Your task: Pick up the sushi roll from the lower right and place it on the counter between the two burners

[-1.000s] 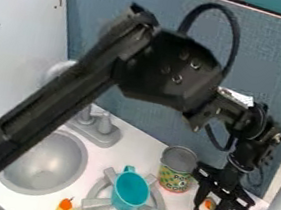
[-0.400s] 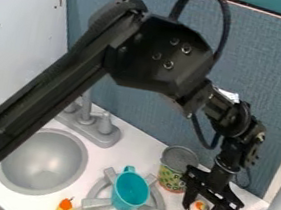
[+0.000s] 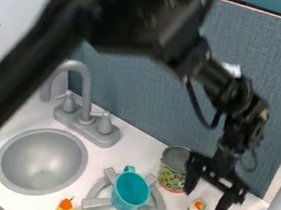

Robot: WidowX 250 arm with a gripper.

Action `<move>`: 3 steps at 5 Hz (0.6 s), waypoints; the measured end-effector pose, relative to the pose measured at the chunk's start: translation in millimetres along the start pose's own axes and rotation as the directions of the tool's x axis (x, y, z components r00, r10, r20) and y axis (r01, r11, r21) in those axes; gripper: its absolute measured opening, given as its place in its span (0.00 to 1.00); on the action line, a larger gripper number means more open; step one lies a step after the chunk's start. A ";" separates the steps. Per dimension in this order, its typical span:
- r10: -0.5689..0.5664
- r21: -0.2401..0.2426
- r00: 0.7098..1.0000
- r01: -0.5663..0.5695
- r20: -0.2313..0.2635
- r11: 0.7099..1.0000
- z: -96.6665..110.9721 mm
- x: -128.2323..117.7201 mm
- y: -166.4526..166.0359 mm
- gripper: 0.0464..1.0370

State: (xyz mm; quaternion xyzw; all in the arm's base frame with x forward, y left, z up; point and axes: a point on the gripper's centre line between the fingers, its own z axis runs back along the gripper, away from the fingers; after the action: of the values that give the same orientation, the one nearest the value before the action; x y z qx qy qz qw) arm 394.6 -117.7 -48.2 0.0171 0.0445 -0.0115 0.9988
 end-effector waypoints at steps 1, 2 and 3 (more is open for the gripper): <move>0.068 -0.034 0.997 -0.067 0.040 0.997 26.0 -30.0 12.2 0.96; 0.118 -0.001 0.993 -0.118 0.016 0.993 39.4 -76.3 31.1 0.96; 0.137 0.101 0.990 -0.138 0.022 0.985 48.4 -122.0 54.8 0.96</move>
State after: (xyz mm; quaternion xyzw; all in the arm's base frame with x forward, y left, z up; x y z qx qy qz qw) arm 278.7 -62.0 12.7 0.0712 0.0350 0.0552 0.9953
